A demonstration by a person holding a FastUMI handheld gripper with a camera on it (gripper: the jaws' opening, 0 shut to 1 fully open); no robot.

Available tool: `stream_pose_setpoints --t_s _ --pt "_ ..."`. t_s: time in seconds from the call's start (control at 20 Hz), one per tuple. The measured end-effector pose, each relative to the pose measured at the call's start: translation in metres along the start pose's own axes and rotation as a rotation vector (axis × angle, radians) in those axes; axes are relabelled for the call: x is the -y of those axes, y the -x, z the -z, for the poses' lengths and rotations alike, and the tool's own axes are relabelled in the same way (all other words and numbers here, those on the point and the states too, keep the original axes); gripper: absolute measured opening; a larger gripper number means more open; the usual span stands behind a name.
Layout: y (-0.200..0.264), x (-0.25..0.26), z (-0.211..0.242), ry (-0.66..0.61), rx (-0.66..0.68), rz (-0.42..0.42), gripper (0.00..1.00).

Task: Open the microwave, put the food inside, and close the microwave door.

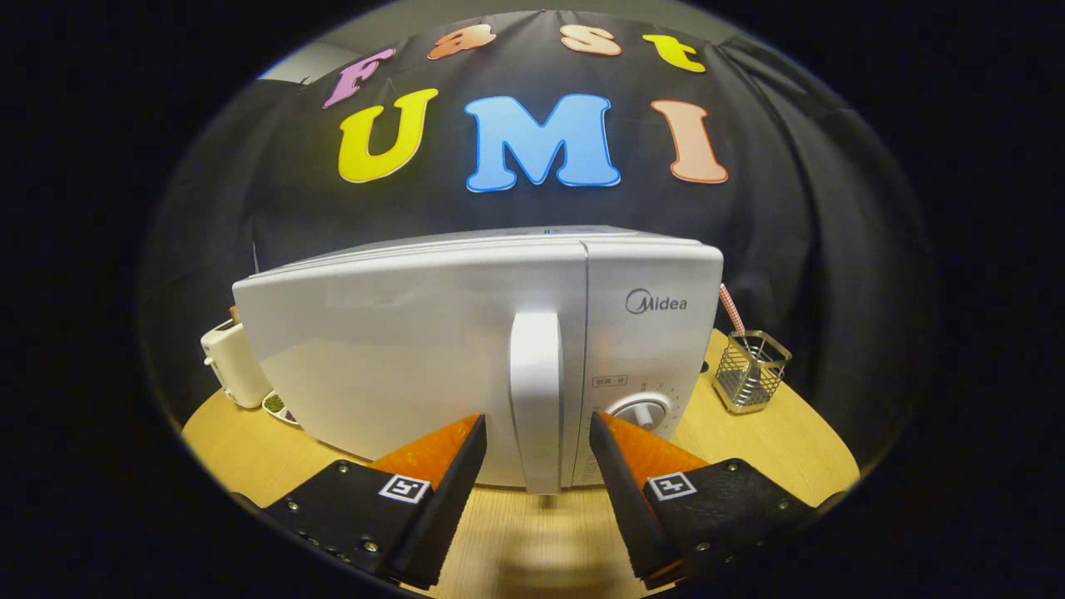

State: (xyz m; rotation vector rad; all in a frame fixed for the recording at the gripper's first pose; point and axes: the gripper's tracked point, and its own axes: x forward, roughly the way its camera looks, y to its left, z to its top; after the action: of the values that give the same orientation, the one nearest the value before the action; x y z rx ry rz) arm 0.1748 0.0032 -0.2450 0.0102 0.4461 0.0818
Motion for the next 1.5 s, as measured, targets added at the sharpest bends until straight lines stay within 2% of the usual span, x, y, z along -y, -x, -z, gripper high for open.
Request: stream_pose_setpoints --t_s 0.05,0.1,0.2,0.3,0.35,0.4,0.45,0.5,0.55,0.65,1.5 --pt "-0.002 0.002 0.0 -0.006 -0.004 0.006 0.73" --pt "-0.003 0.002 0.001 -0.018 -0.009 0.0 0.55" --pt "-0.003 -0.002 0.005 -0.035 -0.033 -0.02 0.53" --pt "-0.002 -0.004 0.004 -0.012 -0.044 -0.018 0.34" --pt "-0.006 -0.003 0.006 0.004 -0.05 -0.018 0.35" --pt "-0.008 -0.003 0.006 0.019 -0.056 -0.013 0.25" --pt "-0.004 -0.002 0.003 0.036 -0.058 -0.017 0.25" --pt "-0.007 0.0 0.002 0.055 -0.063 -0.013 0.16" --pt "-0.004 -0.001 0.003 0.061 -0.064 -0.011 0.16" --pt "-0.003 -0.001 0.004 0.065 -0.066 -0.008 0.08" --pt "0.012 -0.003 0.011 0.117 -0.166 -0.008 0.08"
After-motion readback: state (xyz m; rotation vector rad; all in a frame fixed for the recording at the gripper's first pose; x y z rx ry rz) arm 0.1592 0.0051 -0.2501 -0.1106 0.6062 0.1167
